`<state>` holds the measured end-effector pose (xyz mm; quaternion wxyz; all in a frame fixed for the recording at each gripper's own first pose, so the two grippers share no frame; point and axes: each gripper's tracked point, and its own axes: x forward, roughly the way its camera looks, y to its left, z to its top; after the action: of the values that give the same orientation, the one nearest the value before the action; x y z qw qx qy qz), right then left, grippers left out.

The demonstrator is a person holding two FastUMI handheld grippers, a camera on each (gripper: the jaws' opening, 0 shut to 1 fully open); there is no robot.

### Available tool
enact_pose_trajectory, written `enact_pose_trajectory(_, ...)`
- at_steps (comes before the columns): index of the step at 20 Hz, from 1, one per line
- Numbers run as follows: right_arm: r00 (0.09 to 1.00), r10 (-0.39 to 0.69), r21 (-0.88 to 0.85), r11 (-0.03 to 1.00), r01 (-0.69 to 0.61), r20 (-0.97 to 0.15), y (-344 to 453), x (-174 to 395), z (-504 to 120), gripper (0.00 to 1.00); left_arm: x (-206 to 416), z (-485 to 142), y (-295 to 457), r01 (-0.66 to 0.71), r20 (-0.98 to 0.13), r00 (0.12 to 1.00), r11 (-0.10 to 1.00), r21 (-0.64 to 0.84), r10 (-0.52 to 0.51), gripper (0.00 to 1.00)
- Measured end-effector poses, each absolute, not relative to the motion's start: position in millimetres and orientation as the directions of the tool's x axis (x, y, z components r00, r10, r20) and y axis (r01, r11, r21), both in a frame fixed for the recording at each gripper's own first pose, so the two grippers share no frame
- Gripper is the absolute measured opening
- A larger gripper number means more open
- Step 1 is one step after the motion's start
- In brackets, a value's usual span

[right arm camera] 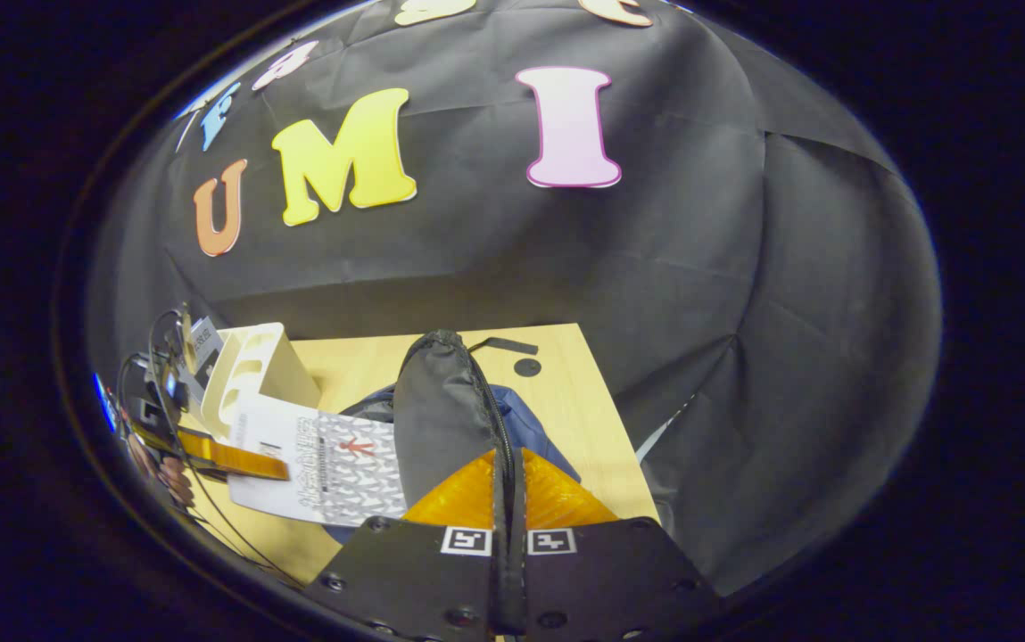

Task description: Open the schoolbag, grab two books from the bookshelf and put them into the schoolbag.

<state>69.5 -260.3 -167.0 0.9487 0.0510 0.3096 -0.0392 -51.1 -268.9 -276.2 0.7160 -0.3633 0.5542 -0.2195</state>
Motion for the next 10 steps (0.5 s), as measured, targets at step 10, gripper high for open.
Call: enact_pose_trajectory(10,0.794,-0.058,0.046,0.993,0.108,-0.605,-275,75,-155,0.0,-38,-335,-346,-0.153,-0.509,0.239,0.485,-0.861,-0.827,0.42)
